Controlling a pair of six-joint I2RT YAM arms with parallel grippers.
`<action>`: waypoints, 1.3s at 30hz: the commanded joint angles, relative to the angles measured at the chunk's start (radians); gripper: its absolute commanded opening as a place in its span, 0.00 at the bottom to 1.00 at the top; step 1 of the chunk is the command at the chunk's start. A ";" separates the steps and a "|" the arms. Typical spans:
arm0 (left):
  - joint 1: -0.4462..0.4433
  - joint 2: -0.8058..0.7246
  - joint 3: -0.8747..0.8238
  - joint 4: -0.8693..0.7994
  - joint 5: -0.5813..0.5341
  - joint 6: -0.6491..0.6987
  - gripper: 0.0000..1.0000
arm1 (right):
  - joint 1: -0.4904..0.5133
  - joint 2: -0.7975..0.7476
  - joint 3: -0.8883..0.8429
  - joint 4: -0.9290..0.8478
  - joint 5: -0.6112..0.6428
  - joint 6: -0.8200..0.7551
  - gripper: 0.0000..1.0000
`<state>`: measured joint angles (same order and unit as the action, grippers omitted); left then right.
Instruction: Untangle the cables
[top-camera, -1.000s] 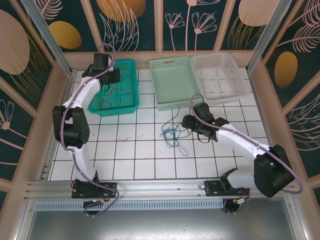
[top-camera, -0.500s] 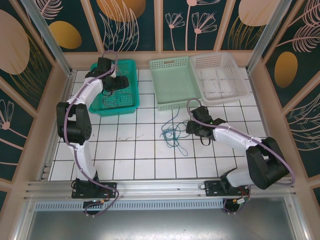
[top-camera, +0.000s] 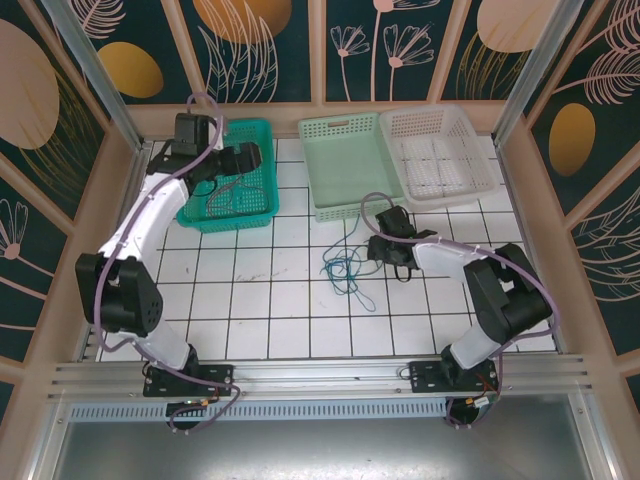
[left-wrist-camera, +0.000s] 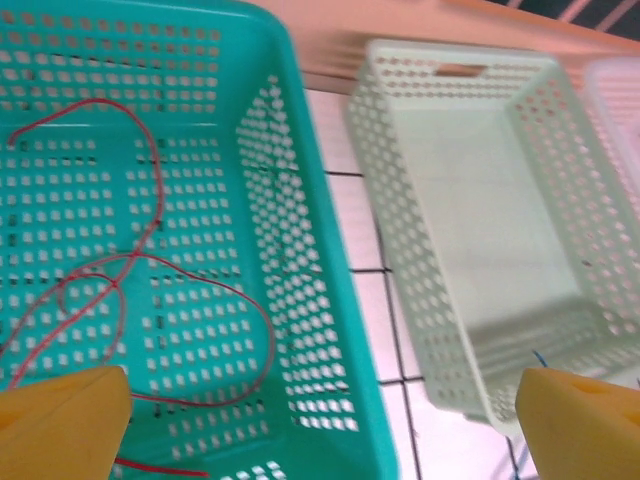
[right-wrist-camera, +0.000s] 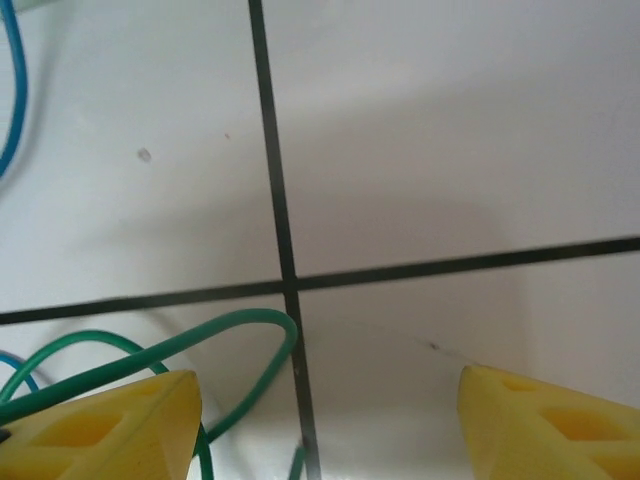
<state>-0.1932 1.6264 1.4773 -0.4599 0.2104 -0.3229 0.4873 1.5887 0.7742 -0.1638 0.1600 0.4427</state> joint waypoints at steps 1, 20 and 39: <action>-0.085 -0.050 -0.082 0.035 0.032 0.010 0.99 | -0.007 0.011 0.025 0.070 0.014 -0.027 0.68; -0.392 -0.108 -0.405 0.226 0.317 0.136 0.82 | -0.021 0.145 0.059 0.132 0.015 0.002 0.36; -0.466 0.007 -0.377 0.236 0.346 0.198 0.78 | 0.047 -0.007 0.050 0.009 0.129 0.036 0.00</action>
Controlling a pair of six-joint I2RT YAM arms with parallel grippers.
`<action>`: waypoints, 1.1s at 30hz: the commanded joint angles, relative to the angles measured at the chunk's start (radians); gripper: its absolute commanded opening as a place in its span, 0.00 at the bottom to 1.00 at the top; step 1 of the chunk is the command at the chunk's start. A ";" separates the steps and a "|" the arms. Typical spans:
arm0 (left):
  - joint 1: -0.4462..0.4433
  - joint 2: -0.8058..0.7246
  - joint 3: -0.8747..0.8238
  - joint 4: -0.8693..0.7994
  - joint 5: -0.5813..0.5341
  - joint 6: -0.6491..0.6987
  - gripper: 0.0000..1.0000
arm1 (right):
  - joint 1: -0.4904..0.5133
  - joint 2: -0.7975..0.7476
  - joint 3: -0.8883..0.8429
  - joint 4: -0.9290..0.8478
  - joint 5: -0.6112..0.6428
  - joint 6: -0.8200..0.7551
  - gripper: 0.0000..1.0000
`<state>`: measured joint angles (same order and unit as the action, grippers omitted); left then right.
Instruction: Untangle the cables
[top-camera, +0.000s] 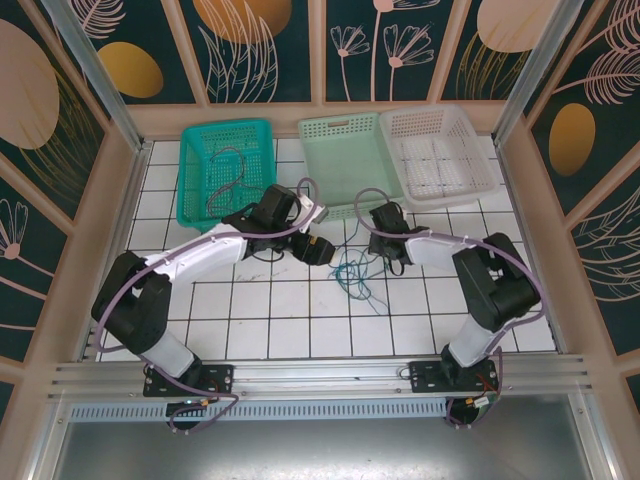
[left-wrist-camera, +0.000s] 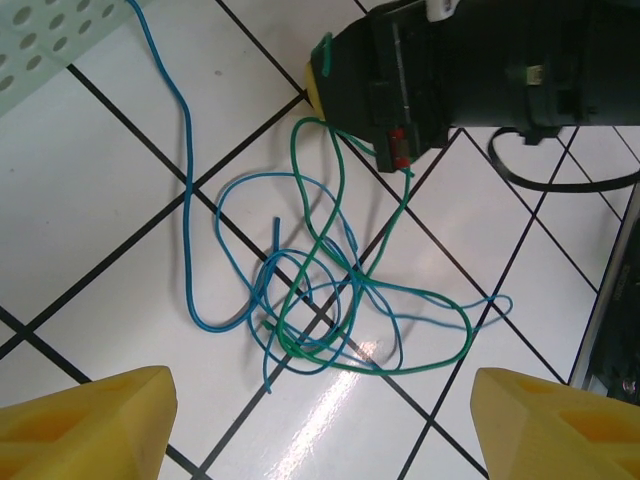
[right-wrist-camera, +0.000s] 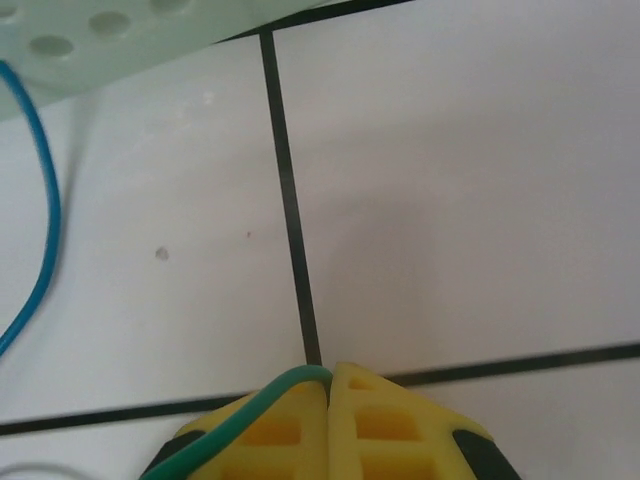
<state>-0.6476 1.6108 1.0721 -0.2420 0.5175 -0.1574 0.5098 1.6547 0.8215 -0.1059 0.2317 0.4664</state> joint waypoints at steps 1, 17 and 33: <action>-0.018 0.032 0.040 0.018 0.049 0.036 0.78 | 0.031 -0.091 0.011 -0.064 0.070 0.009 0.00; -0.111 0.215 0.154 -0.037 0.074 0.099 0.70 | 0.048 -0.253 0.010 -0.111 0.082 -0.014 0.00; -0.133 0.309 0.204 -0.054 0.049 0.121 0.32 | 0.044 -0.244 -0.035 -0.081 0.048 -0.003 0.00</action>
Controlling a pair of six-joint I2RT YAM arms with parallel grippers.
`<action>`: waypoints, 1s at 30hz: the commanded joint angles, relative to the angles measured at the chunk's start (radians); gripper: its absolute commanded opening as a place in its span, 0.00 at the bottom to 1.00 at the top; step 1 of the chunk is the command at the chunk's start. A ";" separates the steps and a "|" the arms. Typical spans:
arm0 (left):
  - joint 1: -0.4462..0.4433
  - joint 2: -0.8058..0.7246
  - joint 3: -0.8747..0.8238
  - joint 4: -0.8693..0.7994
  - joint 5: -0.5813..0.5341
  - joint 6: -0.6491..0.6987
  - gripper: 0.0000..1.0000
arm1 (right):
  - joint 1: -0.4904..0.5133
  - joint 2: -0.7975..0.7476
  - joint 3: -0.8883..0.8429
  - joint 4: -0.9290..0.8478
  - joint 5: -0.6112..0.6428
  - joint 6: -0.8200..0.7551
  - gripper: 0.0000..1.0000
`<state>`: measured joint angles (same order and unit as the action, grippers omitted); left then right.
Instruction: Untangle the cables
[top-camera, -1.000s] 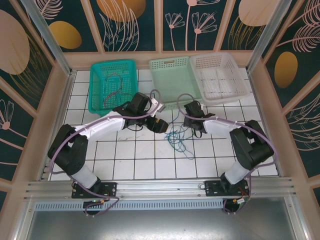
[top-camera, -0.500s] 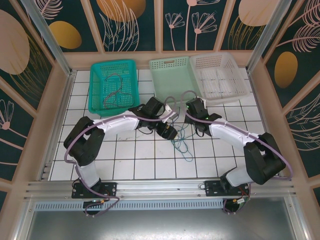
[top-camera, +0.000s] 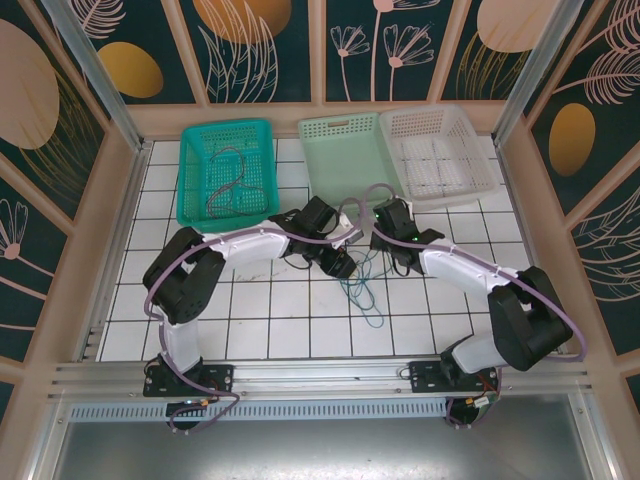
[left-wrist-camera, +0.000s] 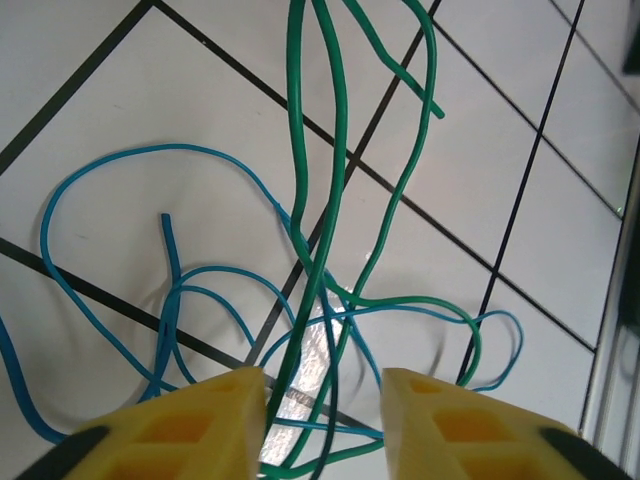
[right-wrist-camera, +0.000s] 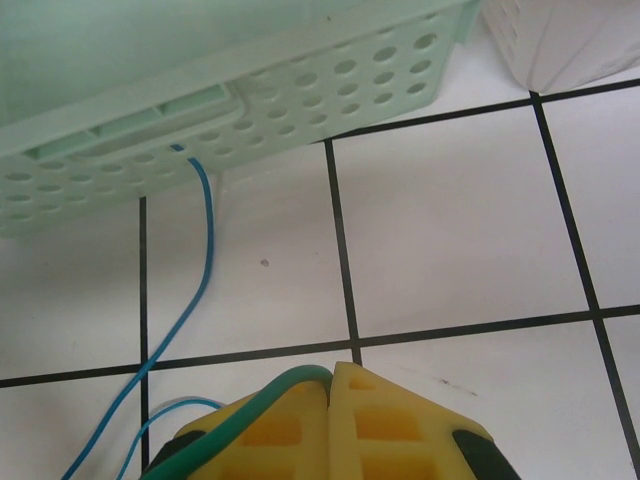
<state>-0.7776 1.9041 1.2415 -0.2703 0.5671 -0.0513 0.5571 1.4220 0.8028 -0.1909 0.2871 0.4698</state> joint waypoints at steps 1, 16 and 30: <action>-0.003 0.018 0.038 -0.026 -0.003 0.014 0.27 | -0.004 -0.012 -0.019 0.004 -0.007 -0.007 0.00; -0.003 -0.067 0.027 0.031 -0.093 -0.048 0.00 | -0.005 0.069 -0.047 -0.054 0.032 -0.009 0.00; 0.093 -0.317 -0.043 0.127 -0.337 -0.207 0.00 | -0.078 0.128 -0.067 -0.136 0.068 0.045 0.00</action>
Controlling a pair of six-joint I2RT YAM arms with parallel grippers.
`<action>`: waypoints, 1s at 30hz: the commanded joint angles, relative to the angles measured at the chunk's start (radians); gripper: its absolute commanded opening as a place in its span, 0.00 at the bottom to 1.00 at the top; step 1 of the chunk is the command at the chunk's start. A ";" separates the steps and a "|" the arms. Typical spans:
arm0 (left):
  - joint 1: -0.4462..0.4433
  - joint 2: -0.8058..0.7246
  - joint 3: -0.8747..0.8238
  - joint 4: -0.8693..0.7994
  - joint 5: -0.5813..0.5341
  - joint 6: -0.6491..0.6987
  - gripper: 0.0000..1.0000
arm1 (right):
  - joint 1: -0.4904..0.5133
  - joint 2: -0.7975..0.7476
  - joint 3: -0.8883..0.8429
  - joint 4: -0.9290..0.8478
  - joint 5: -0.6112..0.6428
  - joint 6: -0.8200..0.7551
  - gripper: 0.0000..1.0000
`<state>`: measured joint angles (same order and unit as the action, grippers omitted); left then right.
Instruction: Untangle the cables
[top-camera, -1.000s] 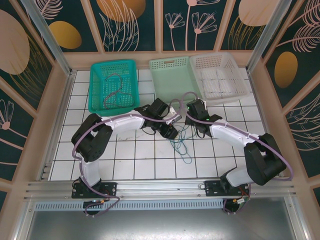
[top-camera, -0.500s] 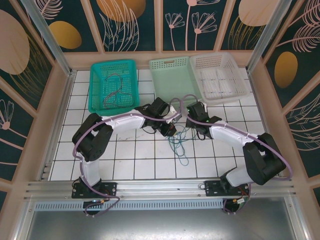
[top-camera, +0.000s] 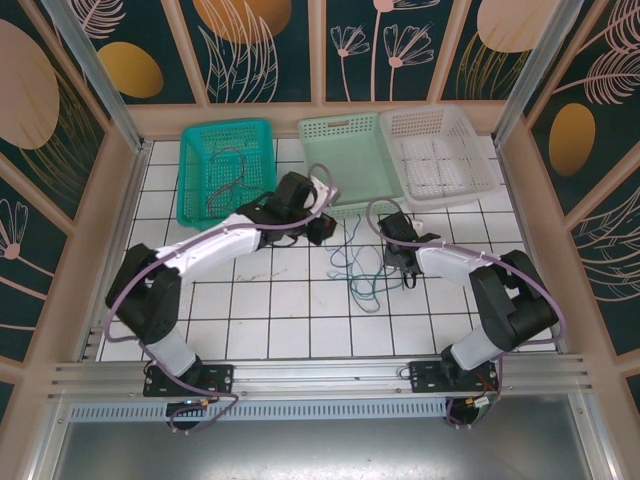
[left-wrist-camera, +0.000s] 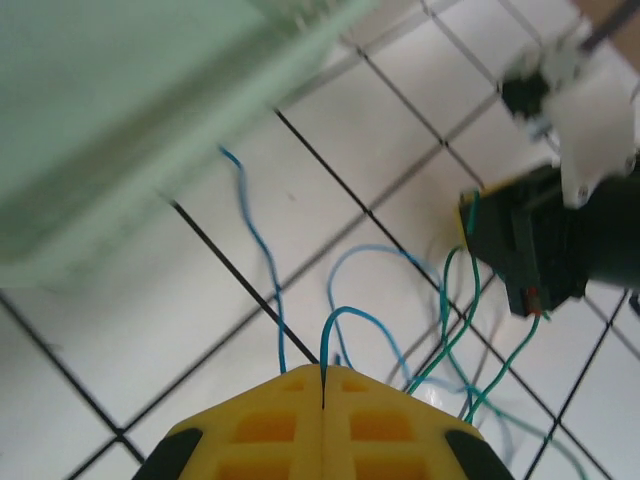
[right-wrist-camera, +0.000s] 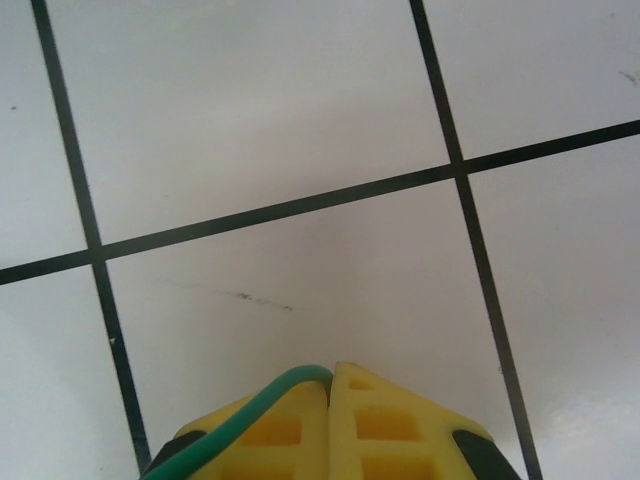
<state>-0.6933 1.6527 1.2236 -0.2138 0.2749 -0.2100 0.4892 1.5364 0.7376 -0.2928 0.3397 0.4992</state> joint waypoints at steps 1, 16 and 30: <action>0.008 -0.083 -0.030 0.083 -0.041 -0.064 0.00 | -0.013 0.016 -0.001 -0.032 0.013 0.017 0.00; 0.008 -0.199 -0.102 0.266 0.026 -0.295 0.00 | -0.047 -0.050 -0.053 0.067 -0.090 0.052 0.00; 0.009 -0.300 -0.112 0.356 -0.011 -0.358 0.00 | -0.063 -0.053 -0.080 0.086 -0.113 0.068 0.00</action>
<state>-0.6807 1.3819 1.1061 0.0723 0.2718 -0.5343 0.4332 1.4967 0.6716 -0.2165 0.2344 0.5434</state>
